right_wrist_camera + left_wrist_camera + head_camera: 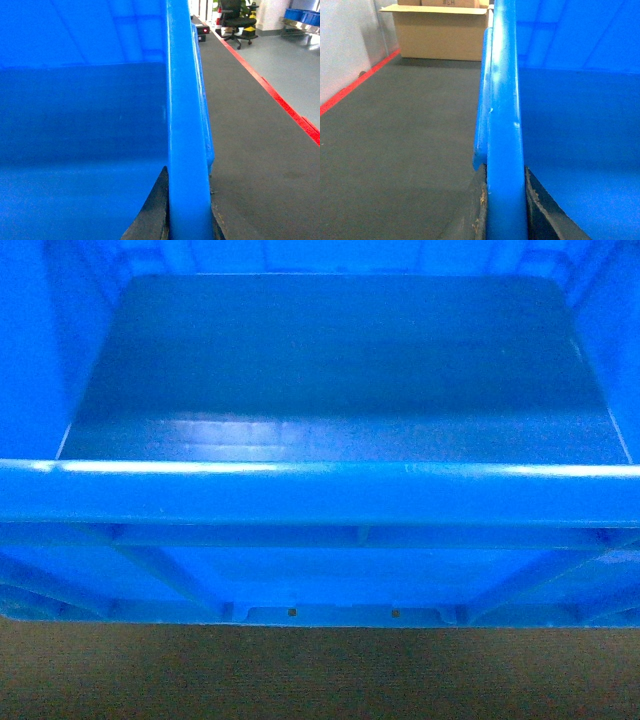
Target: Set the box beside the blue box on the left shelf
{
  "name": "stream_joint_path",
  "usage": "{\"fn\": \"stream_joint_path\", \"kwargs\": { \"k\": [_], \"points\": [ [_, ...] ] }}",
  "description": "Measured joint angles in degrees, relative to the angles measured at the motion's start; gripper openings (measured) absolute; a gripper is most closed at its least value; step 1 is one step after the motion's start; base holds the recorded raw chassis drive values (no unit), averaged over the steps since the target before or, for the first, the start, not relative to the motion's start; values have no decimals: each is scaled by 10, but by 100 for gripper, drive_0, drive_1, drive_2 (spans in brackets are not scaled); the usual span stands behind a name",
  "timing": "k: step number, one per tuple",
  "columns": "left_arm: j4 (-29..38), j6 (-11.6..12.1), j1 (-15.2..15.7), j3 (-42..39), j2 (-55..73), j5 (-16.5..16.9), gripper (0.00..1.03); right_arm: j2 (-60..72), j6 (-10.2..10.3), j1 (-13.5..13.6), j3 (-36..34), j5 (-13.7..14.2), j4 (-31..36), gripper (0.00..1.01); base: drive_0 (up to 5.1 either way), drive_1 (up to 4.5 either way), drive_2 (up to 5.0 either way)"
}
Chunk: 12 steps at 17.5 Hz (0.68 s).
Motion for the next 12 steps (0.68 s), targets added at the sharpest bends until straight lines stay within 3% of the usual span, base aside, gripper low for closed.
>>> {"fn": "stream_joint_path", "kwargs": {
  "k": [12],
  "points": [
    [0,0,-1,0,0,0,11,0,0,0,0,2,0,9,-196,-196,-196]
  ]
}}
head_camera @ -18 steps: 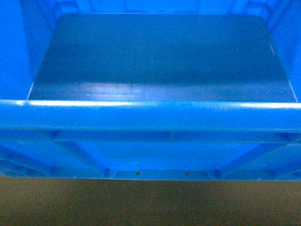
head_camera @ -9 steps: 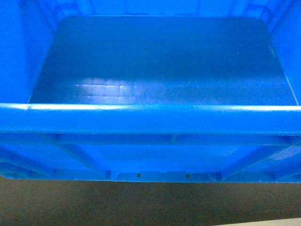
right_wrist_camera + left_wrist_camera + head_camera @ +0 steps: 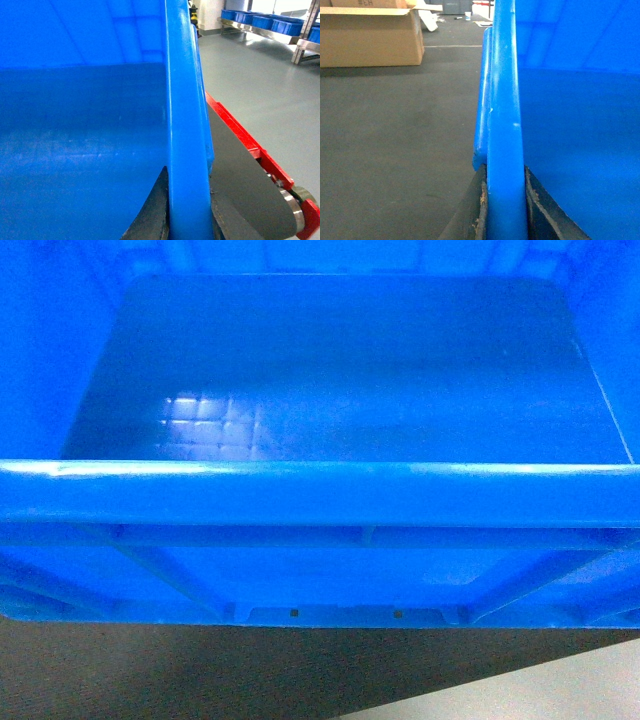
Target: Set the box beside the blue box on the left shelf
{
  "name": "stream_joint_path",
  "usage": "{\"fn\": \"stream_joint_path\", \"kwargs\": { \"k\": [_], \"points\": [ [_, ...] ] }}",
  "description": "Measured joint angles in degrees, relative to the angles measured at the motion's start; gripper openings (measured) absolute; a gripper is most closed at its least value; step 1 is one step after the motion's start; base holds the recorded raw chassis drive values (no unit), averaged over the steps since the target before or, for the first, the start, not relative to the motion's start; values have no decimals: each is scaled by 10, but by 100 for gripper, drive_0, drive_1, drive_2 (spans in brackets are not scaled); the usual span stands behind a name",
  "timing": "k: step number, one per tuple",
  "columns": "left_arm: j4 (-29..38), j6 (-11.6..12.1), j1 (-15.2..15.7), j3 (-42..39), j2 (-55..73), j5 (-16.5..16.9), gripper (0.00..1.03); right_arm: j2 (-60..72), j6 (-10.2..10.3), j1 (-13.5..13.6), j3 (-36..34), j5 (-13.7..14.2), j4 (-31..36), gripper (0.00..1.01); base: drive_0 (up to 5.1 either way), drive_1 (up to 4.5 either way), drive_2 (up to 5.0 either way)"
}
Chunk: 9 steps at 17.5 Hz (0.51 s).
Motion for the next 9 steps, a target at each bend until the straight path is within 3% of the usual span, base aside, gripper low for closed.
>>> {"fn": "stream_joint_path", "kwargs": {
  "k": [9],
  "points": [
    [0,0,0,0,0,0,11,0,0,0,0,0,0,9,-157,-157,-157]
  ]
}}
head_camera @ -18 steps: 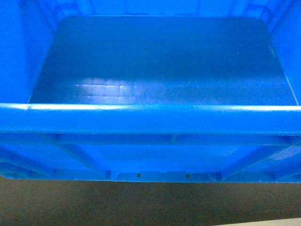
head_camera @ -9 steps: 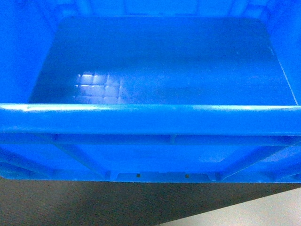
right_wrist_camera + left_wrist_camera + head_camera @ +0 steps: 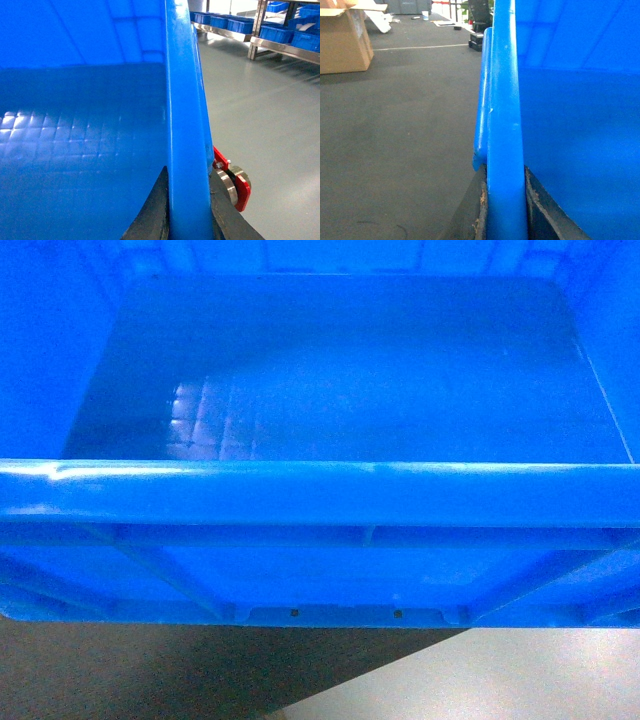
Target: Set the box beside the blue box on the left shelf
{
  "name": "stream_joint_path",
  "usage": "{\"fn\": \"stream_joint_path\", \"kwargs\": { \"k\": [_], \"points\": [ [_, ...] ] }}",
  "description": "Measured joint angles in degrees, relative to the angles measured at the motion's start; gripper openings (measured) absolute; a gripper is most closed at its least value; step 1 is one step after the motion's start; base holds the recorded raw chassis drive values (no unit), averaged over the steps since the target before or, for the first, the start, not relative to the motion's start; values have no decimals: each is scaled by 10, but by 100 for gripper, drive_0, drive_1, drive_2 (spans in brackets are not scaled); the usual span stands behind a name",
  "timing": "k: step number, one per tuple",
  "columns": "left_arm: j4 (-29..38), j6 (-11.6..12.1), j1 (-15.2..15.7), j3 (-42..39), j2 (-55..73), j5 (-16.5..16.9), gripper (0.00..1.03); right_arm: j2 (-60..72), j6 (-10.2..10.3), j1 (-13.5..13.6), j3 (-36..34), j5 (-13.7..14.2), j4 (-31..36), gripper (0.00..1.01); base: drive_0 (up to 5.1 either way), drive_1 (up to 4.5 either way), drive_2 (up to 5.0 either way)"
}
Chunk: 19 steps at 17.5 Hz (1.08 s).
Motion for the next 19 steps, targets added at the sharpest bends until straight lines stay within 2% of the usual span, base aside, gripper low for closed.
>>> {"fn": "stream_joint_path", "kwargs": {
  "k": [19],
  "points": [
    [0,0,0,0,0,0,11,0,0,0,0,0,0,9,-157,-157,-157]
  ]
}}
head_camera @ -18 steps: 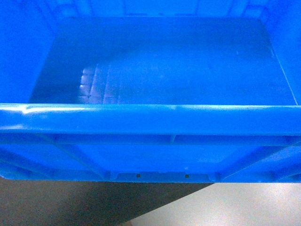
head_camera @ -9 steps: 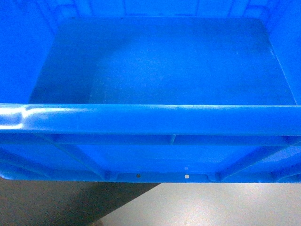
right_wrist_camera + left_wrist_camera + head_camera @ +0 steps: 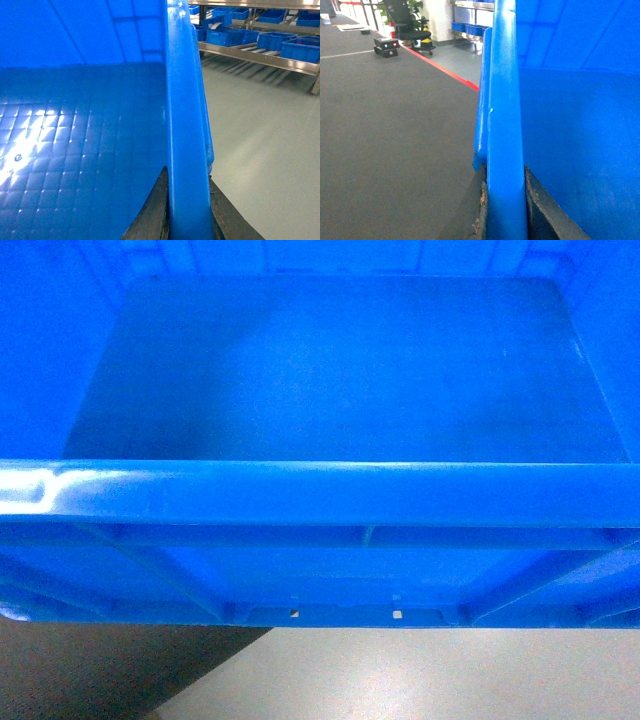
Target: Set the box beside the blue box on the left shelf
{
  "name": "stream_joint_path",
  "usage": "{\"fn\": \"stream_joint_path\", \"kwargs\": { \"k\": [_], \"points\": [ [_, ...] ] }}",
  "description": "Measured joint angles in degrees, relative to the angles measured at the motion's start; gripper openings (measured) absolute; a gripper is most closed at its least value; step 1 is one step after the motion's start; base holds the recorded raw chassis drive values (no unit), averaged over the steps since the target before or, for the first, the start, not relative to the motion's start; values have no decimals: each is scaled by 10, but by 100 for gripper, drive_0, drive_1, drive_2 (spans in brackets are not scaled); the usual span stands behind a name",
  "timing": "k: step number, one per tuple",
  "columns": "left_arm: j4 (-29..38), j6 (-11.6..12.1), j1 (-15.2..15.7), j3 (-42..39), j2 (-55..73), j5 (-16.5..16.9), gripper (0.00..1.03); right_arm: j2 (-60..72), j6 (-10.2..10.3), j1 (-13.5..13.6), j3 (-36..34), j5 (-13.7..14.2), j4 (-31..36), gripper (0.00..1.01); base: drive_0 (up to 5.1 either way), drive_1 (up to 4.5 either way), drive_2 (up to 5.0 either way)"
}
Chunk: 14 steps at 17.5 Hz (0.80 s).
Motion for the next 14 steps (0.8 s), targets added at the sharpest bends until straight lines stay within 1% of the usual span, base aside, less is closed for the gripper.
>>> {"fn": "stream_joint_path", "kwargs": {
  "k": [14],
  "points": [
    [0,0,0,0,0,0,11,0,0,0,0,0,1,9,-164,-164,-164]
  ]
}}
